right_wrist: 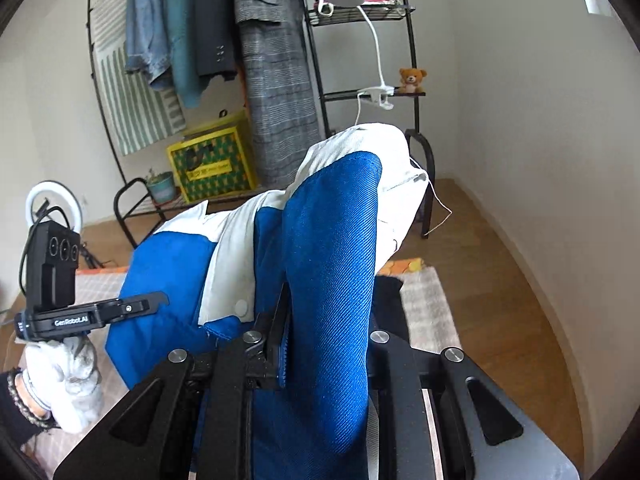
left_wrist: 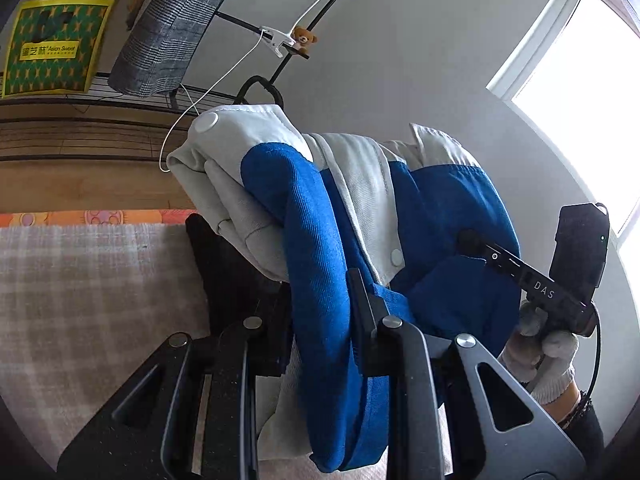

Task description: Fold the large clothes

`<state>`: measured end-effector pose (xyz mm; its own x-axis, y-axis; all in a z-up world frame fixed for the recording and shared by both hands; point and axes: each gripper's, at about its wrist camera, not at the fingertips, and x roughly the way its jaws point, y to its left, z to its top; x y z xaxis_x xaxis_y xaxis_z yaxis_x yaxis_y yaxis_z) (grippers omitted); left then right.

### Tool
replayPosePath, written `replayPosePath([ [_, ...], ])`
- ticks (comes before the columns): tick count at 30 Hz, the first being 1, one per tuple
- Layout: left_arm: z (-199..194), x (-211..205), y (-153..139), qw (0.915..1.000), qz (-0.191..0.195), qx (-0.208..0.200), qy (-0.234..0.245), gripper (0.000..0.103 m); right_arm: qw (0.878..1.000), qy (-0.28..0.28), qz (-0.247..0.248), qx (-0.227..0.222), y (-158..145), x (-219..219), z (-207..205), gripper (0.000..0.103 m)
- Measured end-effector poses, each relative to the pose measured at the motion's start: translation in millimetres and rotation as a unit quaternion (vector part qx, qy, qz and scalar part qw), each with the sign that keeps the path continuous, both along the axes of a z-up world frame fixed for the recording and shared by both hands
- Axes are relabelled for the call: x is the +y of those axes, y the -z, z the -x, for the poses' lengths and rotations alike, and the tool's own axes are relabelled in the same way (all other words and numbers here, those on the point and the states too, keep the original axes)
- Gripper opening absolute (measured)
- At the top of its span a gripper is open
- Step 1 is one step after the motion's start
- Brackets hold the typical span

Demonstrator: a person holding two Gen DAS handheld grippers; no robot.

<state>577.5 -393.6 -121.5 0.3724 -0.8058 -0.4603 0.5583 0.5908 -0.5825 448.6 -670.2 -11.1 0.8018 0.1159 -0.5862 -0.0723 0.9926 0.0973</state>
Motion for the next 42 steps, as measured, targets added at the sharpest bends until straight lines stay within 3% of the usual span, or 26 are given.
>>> replayPosePath([
  [5, -21.2, -13.8, 32.5, 0.9997, 0.002, 0.02, -0.017, 0.022, 1.0, 0.003, -0.001, 0.005, 20.9, -17.5, -28.6, 0.017],
  [9, -32.4, -13.7, 62.0, 0.9993, -0.012, 0.025, -0.026, 0.022, 0.999, -0.004, 0.028, 0.031, 52.4, -19.6, -46.7, 0.017],
  [12, -41.2, -4.9, 73.7, 0.9984, -0.005, 0.043, -0.038, 0.024, 0.996, 0.045, 0.048, 0.063, 72.7, -35.9, -63.4, 0.02],
  [15, -42.9, -4.6, 79.0, 0.9974, -0.021, 0.05, -0.048, 0.032, 0.99, 0.091, 0.048, 0.096, 89.2, -47.1, -73.4, 0.032],
  [19, -43.9, 3.2, 83.8, 0.9956, -0.003, 0.076, -0.055, 0.038, 0.978, 0.117, 0.134, 0.108, 96.5, -27.9, -76.3, 0.052],
  [21, -43.0, 6.3, 83.0, 0.9952, -0.016, 0.075, -0.061, 0.049, 0.978, 0.12, 0.13, 0.111, 91.3, -29.9, -73.0, 0.052],
  [27, -26.7, 12.9, 61.6, 0.9929, -0.075, 0.029, -0.088, 0.05, 0.974, 0.178, 0.104, 0.092, 64.1, -51.6, -43.9, 0.052],
  [34, 4.6, 45.7, 19.9, 0.9933, -0.071, 0.016, -0.09, 0.05, 0.977, 0.178, 0.1, 0.066, 30.5, -43.3, 17.7, 0.052],
  [42, 71.0, 72.6, -40.5, 0.994, -0.073, -0.016, -0.08, 0.05, 0.982, 0.16, 0.094, 0.042, -19.2, -12.9, 41.1, 0.052],
])
